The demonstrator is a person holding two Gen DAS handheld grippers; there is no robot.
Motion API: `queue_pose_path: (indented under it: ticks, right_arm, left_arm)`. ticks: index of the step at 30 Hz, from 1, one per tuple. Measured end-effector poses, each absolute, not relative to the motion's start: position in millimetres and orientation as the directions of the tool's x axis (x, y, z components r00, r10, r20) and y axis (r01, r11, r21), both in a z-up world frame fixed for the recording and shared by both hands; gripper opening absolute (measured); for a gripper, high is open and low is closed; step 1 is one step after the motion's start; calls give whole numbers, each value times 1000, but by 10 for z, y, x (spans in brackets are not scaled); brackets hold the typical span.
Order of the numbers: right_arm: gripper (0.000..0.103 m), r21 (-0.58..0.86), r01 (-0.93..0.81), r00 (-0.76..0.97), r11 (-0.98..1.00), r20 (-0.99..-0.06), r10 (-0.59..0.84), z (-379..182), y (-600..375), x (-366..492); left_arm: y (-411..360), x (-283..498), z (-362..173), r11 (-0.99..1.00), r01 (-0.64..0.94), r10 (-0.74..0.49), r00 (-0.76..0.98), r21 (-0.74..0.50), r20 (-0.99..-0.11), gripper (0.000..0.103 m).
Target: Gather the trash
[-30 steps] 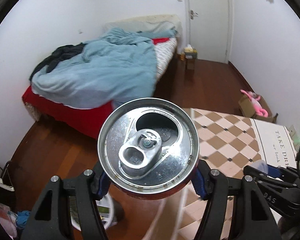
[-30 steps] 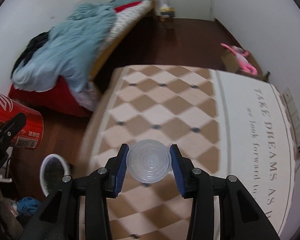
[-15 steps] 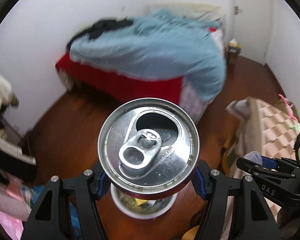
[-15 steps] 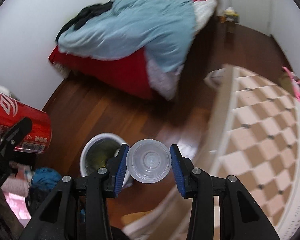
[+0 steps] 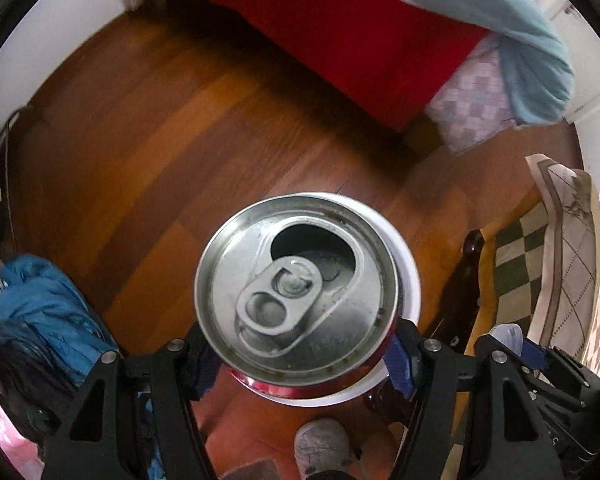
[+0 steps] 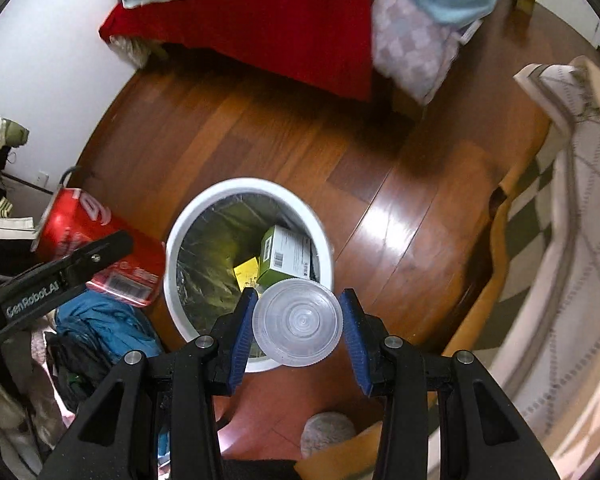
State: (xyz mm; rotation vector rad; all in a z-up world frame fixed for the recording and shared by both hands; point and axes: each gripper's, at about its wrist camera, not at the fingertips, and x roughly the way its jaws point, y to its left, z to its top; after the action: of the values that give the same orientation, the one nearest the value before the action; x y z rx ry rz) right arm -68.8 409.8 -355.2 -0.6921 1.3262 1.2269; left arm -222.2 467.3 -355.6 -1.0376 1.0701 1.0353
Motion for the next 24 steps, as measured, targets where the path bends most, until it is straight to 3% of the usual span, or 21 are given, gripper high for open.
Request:
queue_pose_path:
  ticks: [2, 7, 8, 9, 12, 14, 24]
  right_arm:
    - [44, 257, -926, -191, 276, -950, 247, -3649, 4168, -709]
    - [45, 280, -927, -226, 249, -948, 225, -3805, 4338, -838]
    - [55, 294, -924, -241, 244, -944, 225, -3820, 4358, -870]
    - [71, 309, -919, -255, 243, -939, 230, -3821, 4364, -882]
    - [94, 351, -907, -293, 232, -923, 251, -3748, 4340, -928]
    - [102, 341, -912, -280, 226, -923, 263, -3619, 4262, -943]
    - [102, 132, -972, -68, 192, -949, 309, -2692, 3538, -1018]
  left_arm:
    - [4682, -2309, -3573, 166, -973, 133, 181, -159, -974, 98]
    - [4548, -2637, -3518, 96, -987, 169, 144, -129, -975, 99]
    - [4501, -2675, -3489, 92, -989, 181, 128, -113, -975, 99]
    - [4460, -2725, -3460, 88, -992, 192, 110, -95, -975, 99]
    - [4235, -2836, -3285, 73, -997, 233, 42, -25, -972, 99]
    - [4062, -2864, -3127, 75, -997, 263, 7, 13, -965, 99]
    - [3408, -2809, -2347, 147, -988, 355, 11, 44, -935, 99]
